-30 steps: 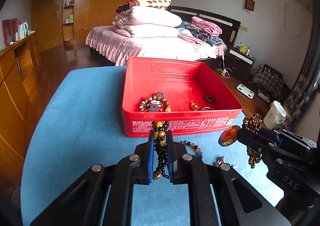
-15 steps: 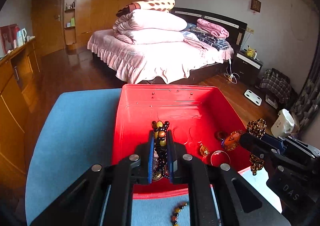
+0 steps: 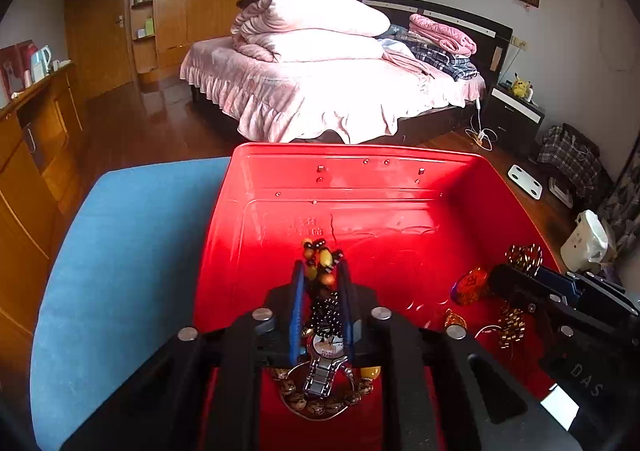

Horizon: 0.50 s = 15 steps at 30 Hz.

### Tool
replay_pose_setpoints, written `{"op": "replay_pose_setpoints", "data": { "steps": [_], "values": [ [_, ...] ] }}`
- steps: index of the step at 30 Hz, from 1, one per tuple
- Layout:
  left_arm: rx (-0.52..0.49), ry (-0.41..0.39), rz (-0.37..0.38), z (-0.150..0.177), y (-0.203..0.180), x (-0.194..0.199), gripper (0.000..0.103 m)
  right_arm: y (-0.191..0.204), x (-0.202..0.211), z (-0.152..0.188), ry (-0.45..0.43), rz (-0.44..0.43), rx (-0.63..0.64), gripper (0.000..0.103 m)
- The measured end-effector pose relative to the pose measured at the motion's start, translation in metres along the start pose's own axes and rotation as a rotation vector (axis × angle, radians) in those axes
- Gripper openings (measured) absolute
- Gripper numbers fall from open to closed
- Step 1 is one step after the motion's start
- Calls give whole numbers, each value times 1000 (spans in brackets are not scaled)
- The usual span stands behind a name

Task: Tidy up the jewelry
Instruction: 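Carry both necklaces into the red tin and open both tools, then withdraw both tools from the tin toward the silver chain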

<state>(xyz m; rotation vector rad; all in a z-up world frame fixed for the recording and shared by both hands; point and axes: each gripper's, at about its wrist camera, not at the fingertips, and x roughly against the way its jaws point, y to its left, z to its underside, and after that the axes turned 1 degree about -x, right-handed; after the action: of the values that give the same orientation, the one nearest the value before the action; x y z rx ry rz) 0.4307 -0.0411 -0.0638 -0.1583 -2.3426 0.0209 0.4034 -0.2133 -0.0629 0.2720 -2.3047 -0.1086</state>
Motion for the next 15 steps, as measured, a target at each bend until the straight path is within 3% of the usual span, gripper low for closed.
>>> {"op": "replay_pose_setpoints", "data": {
  "steps": [4,15],
  "values": [
    [-18,-20,-12,3,-1,-1,40,-3,1,-3,-23,7,-4,33],
    [-9,-131,-31,22,8,46,71,-10,37,17,-122,-8,-21,35]
  ]
}}
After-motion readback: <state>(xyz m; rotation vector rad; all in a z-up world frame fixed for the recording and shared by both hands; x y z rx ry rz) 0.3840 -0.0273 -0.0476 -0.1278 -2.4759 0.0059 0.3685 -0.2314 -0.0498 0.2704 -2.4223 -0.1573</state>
